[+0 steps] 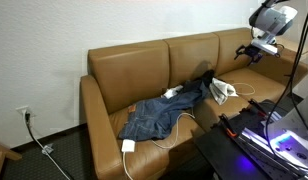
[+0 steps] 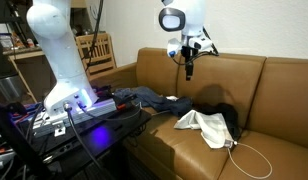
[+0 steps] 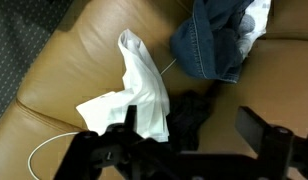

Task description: Take the cloth and put it on the shoulder of the couch

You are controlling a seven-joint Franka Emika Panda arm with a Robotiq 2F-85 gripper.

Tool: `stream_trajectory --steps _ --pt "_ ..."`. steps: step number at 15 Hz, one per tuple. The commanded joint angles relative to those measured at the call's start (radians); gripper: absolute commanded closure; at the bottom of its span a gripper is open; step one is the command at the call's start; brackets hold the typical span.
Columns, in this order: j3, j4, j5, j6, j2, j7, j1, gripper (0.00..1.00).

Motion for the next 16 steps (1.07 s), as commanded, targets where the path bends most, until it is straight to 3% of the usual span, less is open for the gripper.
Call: stream_trajectory --steps 1,5,13,16 --pt "0.077 0.012 -0.05 -0.001 -0.004 0.04 -0.073 0.0" --pt "0.083 0.035 -0.062 -0.05 -0.043 0.057 -0.082 0.0" --pt "0.142 0.227 -0.068 -0.04 0.349 0.228 -0.181 0.0" --pt "0.194 0.294 -0.049 -0.024 0.439 0.204 -0.235 0.0"
